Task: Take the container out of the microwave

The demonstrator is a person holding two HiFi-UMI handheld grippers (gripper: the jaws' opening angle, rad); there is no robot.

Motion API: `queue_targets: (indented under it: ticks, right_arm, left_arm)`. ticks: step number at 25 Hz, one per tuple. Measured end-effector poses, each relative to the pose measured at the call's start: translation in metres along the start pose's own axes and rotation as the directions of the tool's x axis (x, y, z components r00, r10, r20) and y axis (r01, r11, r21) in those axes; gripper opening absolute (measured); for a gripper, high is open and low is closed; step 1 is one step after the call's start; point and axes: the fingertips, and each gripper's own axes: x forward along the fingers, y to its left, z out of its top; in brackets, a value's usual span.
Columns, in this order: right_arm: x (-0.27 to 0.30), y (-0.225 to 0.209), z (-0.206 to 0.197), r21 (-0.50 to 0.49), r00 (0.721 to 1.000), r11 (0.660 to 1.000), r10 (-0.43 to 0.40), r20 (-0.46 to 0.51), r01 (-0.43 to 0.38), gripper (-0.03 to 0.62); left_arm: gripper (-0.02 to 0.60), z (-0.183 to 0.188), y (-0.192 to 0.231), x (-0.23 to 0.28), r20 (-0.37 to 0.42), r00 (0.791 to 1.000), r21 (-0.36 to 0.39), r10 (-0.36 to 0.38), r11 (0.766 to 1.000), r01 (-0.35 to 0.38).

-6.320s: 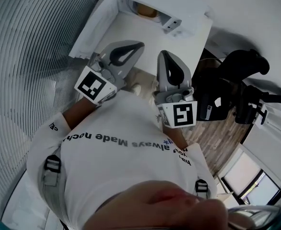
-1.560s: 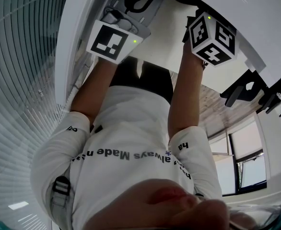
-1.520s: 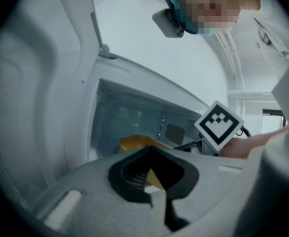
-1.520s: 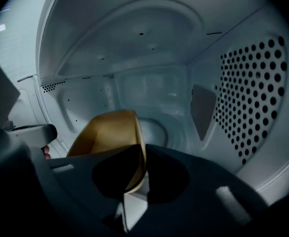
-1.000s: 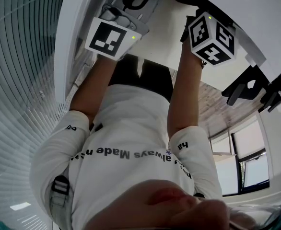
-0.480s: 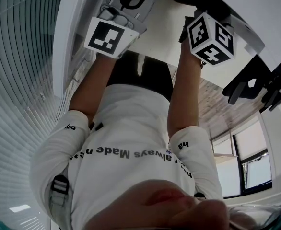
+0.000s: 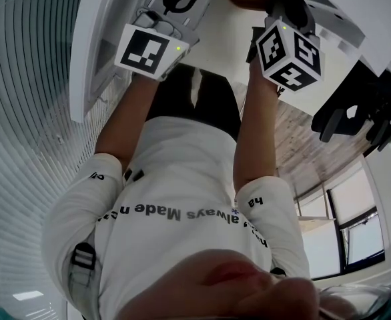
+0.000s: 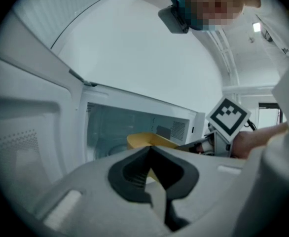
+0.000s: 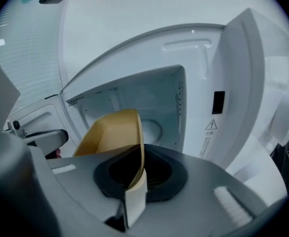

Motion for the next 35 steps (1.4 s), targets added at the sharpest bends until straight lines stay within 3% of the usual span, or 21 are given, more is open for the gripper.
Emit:
queue_targets:
  ticks: [10,20,35]
  right_arm:
    - [-0.035,0.002,-0.021,-0.033,0.998,0.998,0.056,-0.026,-0.057,0.015]
    - [-0.069,-0.009,-0.053,-0.129,0.989,0.983,0.121,-0.087,-0.132,0.015]
    - [-0.100,-0.045,-0.095,-0.368,0.934,0.865,0.270,-0.235,-0.342,0.015]
  left_arm:
    - [0.003,-0.006,-0.024,-0.020,-0.011,1.000,0.017,-0.013,1.000,0.013]
    - [0.003,-0.014,-0.040,-0.033,-0.022,0.999,0.026,-0.034,0.999,0.035]
    - [0.003,-0.035,-0.072,-0.037,-0.070,0.992,0.047,-0.103,0.993,0.106]
